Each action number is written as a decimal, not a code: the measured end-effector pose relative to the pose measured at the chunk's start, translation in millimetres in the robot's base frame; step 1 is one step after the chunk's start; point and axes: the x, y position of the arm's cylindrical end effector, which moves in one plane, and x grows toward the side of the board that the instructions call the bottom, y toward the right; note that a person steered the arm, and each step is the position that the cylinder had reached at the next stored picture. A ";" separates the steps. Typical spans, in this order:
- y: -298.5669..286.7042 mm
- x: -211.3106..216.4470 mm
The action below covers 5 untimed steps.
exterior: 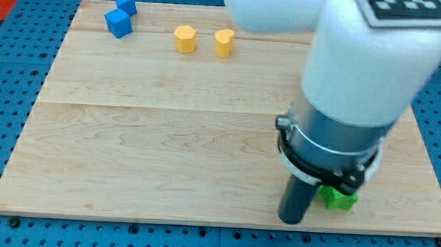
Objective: Push green circle into green star
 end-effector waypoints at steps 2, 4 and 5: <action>28.9 -2.5; 14.6 1.2; -66.3 -5.3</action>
